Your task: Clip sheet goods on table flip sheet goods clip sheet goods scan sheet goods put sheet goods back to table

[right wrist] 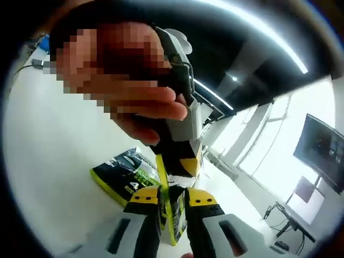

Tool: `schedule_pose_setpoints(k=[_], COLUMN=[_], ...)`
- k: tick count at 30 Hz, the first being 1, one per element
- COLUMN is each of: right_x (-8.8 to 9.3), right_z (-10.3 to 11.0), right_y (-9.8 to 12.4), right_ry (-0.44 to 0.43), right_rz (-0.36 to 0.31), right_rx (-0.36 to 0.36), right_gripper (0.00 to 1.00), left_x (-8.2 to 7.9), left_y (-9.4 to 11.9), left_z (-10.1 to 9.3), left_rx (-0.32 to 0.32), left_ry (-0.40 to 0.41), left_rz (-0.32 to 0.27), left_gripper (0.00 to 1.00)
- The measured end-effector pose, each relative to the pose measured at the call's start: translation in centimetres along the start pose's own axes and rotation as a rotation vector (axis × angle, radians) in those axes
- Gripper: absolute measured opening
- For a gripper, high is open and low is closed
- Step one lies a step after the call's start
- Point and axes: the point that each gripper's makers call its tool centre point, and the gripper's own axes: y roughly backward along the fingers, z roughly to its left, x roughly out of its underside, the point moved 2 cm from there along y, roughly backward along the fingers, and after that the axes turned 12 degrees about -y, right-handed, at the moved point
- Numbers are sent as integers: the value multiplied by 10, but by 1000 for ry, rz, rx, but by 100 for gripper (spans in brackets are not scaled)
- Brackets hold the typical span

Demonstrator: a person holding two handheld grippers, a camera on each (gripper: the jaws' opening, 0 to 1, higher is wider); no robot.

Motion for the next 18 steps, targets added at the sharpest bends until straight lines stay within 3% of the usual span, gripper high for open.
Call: schedule_pose_setpoints(k=[9, 18], right_x=[0, -1], right_z=[-5, -11], right_y=[2, 4], right_ry=[-14, -14], right_rz=[-9, -25], right_rx=[3, -4], right_gripper=[0, 0], left_x=[-1, -3], left_y=[1, 1], left_z=[3, -1], left_rx=[-22, 14], left_ry=[-43, -80], left_rz=[-10, -3], left_gripper=[0, 0])
